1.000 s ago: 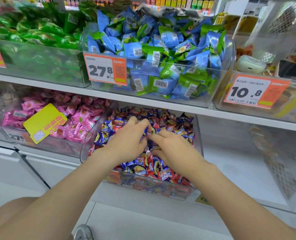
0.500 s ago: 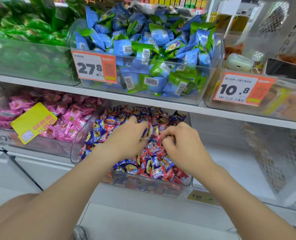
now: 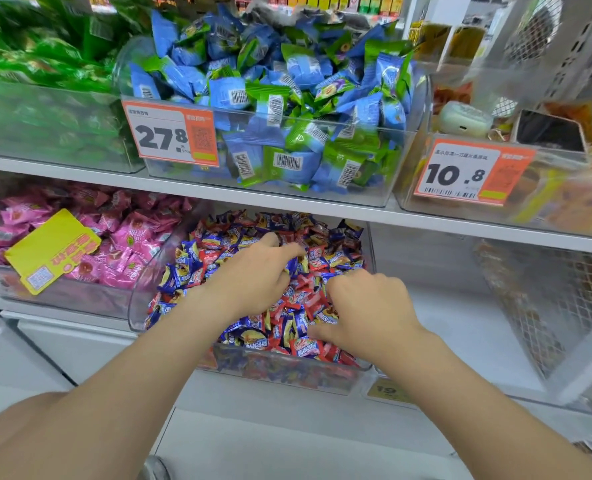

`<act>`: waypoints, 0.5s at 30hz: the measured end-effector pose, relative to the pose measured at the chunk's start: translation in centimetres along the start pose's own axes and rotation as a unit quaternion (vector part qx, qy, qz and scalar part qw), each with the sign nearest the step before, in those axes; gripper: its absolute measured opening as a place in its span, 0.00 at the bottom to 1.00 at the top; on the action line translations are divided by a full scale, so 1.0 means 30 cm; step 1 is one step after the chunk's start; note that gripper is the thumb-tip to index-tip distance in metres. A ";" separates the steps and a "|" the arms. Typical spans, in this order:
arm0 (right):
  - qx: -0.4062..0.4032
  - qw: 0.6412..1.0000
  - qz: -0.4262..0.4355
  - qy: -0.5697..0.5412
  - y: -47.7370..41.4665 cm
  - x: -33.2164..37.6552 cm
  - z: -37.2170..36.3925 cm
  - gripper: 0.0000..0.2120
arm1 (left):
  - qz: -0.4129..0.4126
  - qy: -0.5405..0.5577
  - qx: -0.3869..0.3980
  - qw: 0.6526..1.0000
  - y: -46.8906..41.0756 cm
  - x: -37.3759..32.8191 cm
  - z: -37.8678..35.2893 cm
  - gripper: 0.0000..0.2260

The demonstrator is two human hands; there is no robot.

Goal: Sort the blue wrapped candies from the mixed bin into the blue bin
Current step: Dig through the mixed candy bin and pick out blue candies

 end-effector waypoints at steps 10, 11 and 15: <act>-0.041 0.981 0.006 -0.188 0.034 -0.080 0.060 0.15 | 0.030 -0.041 -0.029 0.998 0.011 0.002 0.020 0.12; -0.062 0.972 -0.014 -0.227 0.043 -0.115 0.082 0.15 | 0.030 -0.010 -0.040 0.999 0.024 -0.005 0.039 0.12; -0.031 0.954 -0.114 -0.277 0.081 -0.324 0.042 0.18 | -0.015 0.158 -0.056 0.986 0.117 -0.103 0.079 0.09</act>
Point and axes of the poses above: each hand's wrist, its own y-axis away from the middle knuckle, its own z-axis out of the back of the hand, x = y × z, the point moved 9 cm from there along -y, towards the middle knuckle, and after that the axes turned 6 degrees about x, right-handed, at the moved point
